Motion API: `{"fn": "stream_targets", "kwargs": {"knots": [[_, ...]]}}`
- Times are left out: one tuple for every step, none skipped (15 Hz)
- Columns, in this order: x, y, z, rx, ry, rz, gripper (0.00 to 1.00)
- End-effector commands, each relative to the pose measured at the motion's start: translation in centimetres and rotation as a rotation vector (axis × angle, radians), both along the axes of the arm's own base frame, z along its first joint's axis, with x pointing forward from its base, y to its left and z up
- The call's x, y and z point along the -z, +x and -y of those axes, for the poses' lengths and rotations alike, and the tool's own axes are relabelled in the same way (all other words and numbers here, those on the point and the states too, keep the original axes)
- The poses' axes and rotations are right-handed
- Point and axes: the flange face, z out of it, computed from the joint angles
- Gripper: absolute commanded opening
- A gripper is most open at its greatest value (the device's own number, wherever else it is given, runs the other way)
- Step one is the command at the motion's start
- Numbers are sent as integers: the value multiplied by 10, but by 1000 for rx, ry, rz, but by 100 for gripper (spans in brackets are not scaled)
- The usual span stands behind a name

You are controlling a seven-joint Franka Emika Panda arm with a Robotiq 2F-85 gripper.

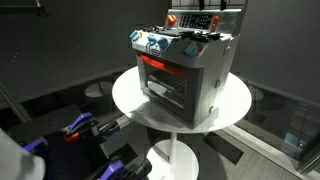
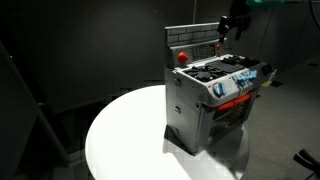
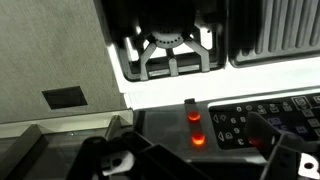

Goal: Press the top orange button on the microwave oven controlling panel of the stove twice

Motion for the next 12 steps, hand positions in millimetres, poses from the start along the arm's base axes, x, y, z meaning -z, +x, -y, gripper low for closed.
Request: {"fn": "stream_targets", "kwargs": {"knots": [[1,21,11,80,18,-19,100],[3,25,13,94,20,-23,100],[5,28,16,114,19,-25,100],[7,31,19,127,20,-28,100],[8,34,21,142,21,-32,100],[9,36,24,158,21,-37,100],[10,38,26,172,22,-44,100],[11,40,27,186,22,-49,100],[12,41,29,198,23,-55,100],[12,42,31,208,24,-61,100],[13,43,32,218,25,-66,100],[13,44,33,228,23,-71,100]]}}
